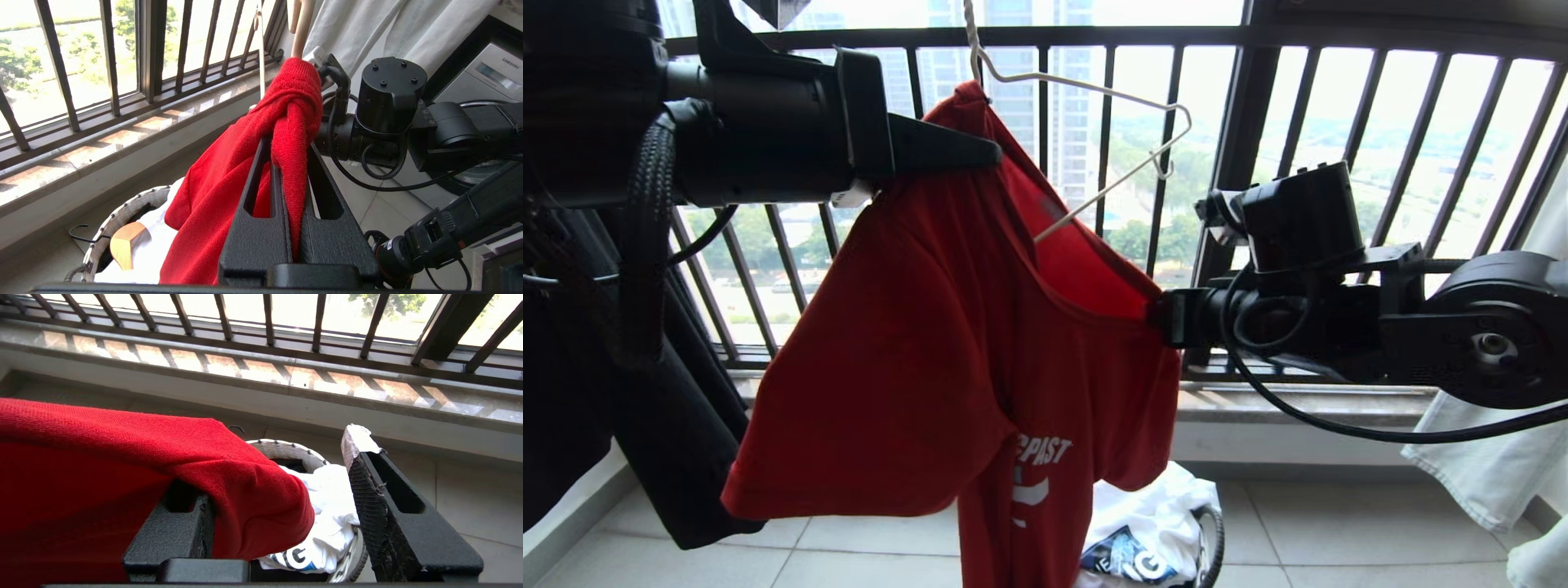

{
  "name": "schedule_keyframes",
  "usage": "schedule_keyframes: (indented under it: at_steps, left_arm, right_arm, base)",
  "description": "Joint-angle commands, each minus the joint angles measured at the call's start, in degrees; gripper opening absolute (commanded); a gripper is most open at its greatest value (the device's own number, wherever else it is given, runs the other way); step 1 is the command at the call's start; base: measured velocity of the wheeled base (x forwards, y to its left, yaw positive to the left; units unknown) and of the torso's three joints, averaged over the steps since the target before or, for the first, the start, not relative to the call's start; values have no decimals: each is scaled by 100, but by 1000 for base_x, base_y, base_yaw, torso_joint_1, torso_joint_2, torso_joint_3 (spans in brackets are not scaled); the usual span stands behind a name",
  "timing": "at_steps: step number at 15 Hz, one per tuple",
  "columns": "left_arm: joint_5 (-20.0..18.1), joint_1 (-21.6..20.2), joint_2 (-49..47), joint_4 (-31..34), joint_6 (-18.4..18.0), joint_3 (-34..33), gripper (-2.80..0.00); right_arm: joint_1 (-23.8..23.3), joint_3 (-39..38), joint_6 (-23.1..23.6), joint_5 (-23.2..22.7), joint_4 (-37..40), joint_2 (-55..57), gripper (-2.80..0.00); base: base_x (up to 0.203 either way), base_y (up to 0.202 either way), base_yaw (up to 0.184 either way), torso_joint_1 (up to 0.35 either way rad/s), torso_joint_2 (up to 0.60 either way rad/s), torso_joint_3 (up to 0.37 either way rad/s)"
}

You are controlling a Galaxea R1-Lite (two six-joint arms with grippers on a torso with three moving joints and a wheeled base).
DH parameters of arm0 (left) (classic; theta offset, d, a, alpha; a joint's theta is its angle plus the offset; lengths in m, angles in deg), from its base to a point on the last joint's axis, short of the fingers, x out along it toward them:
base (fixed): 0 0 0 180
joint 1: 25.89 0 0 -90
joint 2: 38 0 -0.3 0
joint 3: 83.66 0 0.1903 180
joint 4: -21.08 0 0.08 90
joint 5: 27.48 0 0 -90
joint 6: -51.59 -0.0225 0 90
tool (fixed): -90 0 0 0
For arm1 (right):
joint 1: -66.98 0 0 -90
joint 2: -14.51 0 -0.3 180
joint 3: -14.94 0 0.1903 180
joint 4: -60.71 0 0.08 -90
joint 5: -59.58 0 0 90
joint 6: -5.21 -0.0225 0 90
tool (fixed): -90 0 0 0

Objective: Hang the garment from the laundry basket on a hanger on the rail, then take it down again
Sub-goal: Hang the clothes on the clothes rack

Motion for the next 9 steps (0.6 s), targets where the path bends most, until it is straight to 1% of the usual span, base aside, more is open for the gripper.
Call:
schedule_keyframes:
  at_steps: [1, 3, 4, 5, 7, 9]
  left_arm:
    - [-18, 64, 68, 2, 43, -57, -280]
    - [-58, 137, 123, -4, 313, -43, -280]
    - [-250, 153, 143, 1, 372, -51, -280]
    - [-418, 157, 177, 7, 396, -57, -280]
    - [-456, 158, 266, 27, 441, -67, -280]
    - [-535, 158, 348, 3, 436, -188, -280]
  right_arm:
    - [-225, -9, -26, -515, -11, -150, -280]
    - [-415, -16, -35, -914, -15, -227, -280]
    - [-527, -11, -38, -1133, -15, -250, -280]
    - [-660, -14, -39, -1405, -15, -296, -280]
    - [-933, -9, -43, -2013, -10, -364, -280]
    - [-1039, -24, -47, -2410, 1, -402, -280]
  base:
    - [0, 0, 0, 0, 0, 0]
    - [0, 0, 0, 0, 0, 0]
    - [0, 0, 0, 0, 0, 0]
    - [0, 0, 0, 0, 0, 0]
    - [0, 0, 0, 0, 0, 0]
    - [0, 0, 0, 0, 0, 0]
